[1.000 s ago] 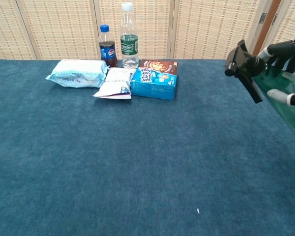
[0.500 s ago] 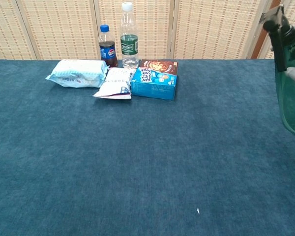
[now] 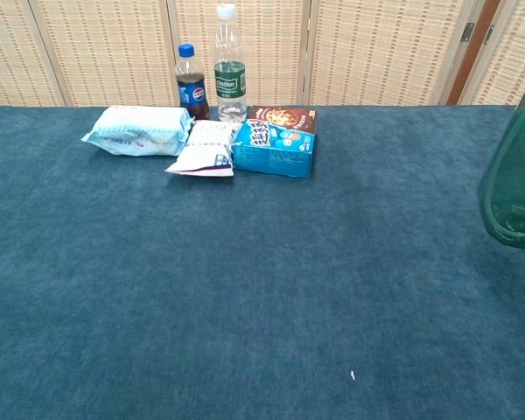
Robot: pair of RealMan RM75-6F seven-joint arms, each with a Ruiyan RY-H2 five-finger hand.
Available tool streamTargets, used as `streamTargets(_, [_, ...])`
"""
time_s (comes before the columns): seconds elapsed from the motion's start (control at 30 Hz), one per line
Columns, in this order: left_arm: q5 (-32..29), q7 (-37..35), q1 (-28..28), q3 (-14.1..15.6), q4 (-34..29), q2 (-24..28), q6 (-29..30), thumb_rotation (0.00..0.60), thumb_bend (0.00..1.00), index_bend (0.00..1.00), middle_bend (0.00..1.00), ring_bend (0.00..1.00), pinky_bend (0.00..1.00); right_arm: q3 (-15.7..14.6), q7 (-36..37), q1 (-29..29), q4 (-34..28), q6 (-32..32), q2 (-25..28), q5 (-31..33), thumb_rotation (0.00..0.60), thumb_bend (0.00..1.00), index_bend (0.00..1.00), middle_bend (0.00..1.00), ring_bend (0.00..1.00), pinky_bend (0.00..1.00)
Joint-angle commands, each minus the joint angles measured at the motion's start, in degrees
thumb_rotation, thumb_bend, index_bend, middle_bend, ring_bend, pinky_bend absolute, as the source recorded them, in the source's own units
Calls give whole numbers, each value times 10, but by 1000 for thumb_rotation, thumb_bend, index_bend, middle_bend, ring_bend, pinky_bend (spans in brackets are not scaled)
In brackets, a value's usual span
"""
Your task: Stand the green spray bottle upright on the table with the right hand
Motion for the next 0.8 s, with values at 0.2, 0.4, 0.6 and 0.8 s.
streamTargets(0.2, [0, 4, 1, 1, -1, 1, 0, 600, 460, 133, 11, 0, 0, 16, 103, -22, 77, 29, -50, -18, 600, 335, 378, 473, 415, 515])
streamTargets(0.4, [3, 3, 2, 5, 4, -3, -1, 600, 460, 133, 11, 0, 0, 18, 214, -34, 172, 57, -110, -27, 600, 335, 378, 473, 415, 515])
streamTargets(0.6, [2, 11, 8, 9, -1, 2, 5, 600, 460, 133, 11, 0, 0, 25, 286, -43, 259, 64, -158, -21, 600, 335, 378, 473, 415, 515])
streamTargets(0.8, [4, 11, 7, 11, 4, -4, 0, 600, 460, 133, 11, 0, 0, 32, 333, -53, 314, 61, -182, -8, 600, 335, 378, 473, 415, 515])
